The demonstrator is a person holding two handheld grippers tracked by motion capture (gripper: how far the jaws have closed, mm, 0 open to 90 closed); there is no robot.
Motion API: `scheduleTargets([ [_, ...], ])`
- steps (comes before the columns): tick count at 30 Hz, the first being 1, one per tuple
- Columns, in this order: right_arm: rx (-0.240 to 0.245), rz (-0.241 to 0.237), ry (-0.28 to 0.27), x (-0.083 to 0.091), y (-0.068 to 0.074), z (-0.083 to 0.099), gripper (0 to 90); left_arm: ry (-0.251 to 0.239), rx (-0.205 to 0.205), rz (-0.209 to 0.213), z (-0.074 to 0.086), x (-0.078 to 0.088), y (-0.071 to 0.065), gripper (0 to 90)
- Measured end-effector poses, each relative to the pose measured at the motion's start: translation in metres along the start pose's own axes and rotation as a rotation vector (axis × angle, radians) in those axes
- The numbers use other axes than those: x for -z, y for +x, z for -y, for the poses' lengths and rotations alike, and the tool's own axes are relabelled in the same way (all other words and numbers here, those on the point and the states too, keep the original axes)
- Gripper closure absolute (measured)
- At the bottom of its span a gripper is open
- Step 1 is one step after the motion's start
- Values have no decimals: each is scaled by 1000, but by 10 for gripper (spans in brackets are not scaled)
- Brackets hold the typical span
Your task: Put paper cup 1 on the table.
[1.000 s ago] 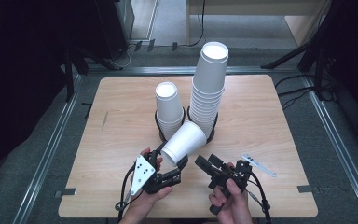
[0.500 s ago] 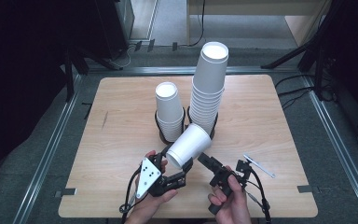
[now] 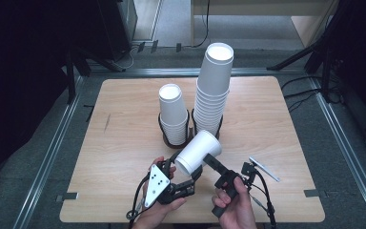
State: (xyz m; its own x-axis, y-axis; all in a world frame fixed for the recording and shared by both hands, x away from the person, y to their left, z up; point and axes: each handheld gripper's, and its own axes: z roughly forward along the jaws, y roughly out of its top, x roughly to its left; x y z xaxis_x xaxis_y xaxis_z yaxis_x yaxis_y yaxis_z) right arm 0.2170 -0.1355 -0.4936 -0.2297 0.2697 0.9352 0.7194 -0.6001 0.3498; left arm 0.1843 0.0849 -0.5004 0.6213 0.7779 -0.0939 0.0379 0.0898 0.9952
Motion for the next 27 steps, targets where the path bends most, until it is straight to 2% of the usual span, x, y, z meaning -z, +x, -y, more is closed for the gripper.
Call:
scheduleTargets([
  [8, -53, 0, -3, 0, -4, -2, 0, 11, -31, 19, 4, -2, -11, 237],
  [10, -95, -6, 7, 0, -4, -2, 0, 9, -32, 24, 5, -3, -13, 237],
  [22, -172, -11, -5, -2, -10, -5, 0, 26, -55, 46, 11, -4, -22, 236],
  [27, -184, -19, -1, -2, -11, -5, 1, 25, -60, 52, 12, -5, -24, 235],
])
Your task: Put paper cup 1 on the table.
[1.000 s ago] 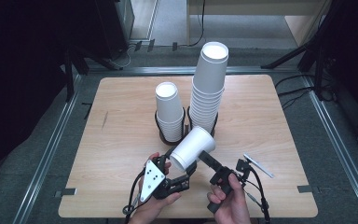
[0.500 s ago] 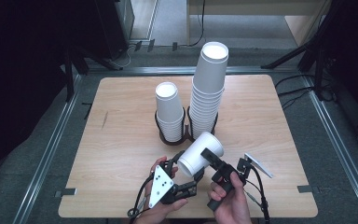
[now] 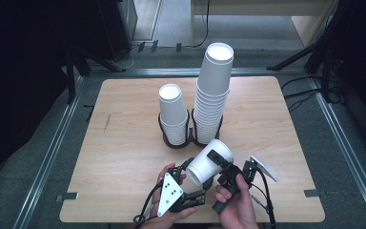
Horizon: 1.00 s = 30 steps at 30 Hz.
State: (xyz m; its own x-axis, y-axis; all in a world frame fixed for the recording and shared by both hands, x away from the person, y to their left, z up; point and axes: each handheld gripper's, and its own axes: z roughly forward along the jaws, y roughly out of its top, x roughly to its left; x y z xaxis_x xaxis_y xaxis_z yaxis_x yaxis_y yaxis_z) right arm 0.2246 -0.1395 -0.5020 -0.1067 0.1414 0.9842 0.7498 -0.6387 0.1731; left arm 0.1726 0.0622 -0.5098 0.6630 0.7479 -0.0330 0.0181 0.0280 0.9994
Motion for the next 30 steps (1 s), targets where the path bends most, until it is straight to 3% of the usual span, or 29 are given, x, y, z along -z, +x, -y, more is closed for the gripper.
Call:
scheduleTargets([
  [5, -19, -10, -12, 0, -3, -2, 76, 0, 0, 3, 1, 0, 0, 234],
  [9, -25, -43, -17, -1, -5, -1, 103, 1, 3, 3, 1, 0, 1, 232],
  [13, -58, -48, -11, 0, -5, 0, 118, 4, 0, 6, 1, 0, 2, 227],
  [18, -57, -55, -18, 1, -5, 0, 130, 8, 11, 16, 1, 0, 3, 218],
  [21, -33, -80, -33, 1, -4, 1, 133, 11, 20, 28, -1, 2, 3, 206],
  [24, 11, -84, -60, 2, -1, 0, 133, 55, 10, 27, -2, 1, 4, 130],
  [26, 30, -75, -80, 3, 0, -1, 133, 66, 6, 16, -1, 0, 4, 121],
  [30, 73, -43, -110, 6, 0, -5, 132, 67, 18, 44, -1, 1, 3, 136],
])
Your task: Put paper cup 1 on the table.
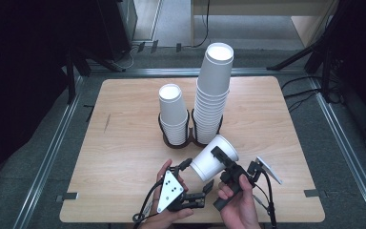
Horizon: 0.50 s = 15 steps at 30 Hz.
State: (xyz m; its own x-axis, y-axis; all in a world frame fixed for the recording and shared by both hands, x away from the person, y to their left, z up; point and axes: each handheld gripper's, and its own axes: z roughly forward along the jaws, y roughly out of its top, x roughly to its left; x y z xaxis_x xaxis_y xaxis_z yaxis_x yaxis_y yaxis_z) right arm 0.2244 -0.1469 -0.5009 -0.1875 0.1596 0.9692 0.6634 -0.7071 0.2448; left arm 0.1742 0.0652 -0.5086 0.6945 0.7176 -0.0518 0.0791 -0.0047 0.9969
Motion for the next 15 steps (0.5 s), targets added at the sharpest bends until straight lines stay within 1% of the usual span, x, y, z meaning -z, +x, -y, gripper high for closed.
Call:
scheduleTargets([
  [1, 7, -10, -10, 0, -1, -1, 132, 3, -3, 6, 0, 0, 0, 136],
  [3, 35, -2, -26, 1, 0, -3, 132, 11, -10, 3, -1, 0, 0, 136],
  [5, 57, -6, -36, 2, 0, -6, 131, 19, -4, 4, -1, 0, 1, 135],
  [6, 67, 0, -45, 2, 0, -7, 131, 26, 1, 5, -1, 1, 2, 135],
  [7, 88, 10, -53, 3, 0, -9, 131, 31, 6, 9, -2, 1, 4, 135],
  [8, 94, 8, -61, 4, 0, -10, 131, 33, 9, 9, -2, 2, 5, 136],
  [9, 105, 12, -68, 4, 0, -12, 130, 34, 7, 9, -2, 2, 6, 139],
  [11, 140, 6, -80, 5, 0, -15, 130, 39, 12, 13, -3, 3, 8, 141],
  [12, 150, 3, -81, 6, 1, -16, 129, 38, 16, 13, -4, 3, 9, 142],
  [14, 177, 6, -89, 6, 3, -17, 129, 47, 11, 6, -4, 4, 11, 142],
  [15, 198, 9, -94, 7, 3, -18, 129, 51, 12, 5, -4, 3, 12, 141],
])
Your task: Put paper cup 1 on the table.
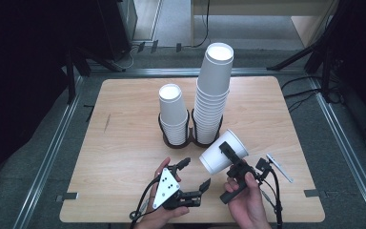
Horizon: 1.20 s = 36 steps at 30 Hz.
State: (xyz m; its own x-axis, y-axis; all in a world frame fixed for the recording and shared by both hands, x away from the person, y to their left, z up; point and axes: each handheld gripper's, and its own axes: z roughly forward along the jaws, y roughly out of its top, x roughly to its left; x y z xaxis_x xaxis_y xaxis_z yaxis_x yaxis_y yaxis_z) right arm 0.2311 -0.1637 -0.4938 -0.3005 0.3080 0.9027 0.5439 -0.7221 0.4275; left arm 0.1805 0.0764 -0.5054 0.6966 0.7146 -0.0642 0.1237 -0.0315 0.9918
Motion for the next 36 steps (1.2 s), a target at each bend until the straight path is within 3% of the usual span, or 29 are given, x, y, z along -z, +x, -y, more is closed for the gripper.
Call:
scheduleTargets([
  [13, 159, 12, -32, 2, 1, -15, 126, 25, 26, -30, 0, 1, 11, 138],
  [20, 223, 64, -51, 5, -2, -26, 128, 28, 34, -43, 0, 3, 17, 139],
  [25, 318, 115, -71, 5, -8, -31, 130, 48, 41, -41, 3, 2, 21, 137],
  [29, 357, 110, -98, 6, -11, -35, 132, 59, 49, -43, 4, 1, 24, 137],
  [32, 416, 131, -112, 6, -13, -38, 133, 60, 55, -51, 6, 2, 27, 138],
  [36, 447, 143, -100, 9, -17, -42, 134, 66, 61, -56, 8, 1, 29, 139],
])
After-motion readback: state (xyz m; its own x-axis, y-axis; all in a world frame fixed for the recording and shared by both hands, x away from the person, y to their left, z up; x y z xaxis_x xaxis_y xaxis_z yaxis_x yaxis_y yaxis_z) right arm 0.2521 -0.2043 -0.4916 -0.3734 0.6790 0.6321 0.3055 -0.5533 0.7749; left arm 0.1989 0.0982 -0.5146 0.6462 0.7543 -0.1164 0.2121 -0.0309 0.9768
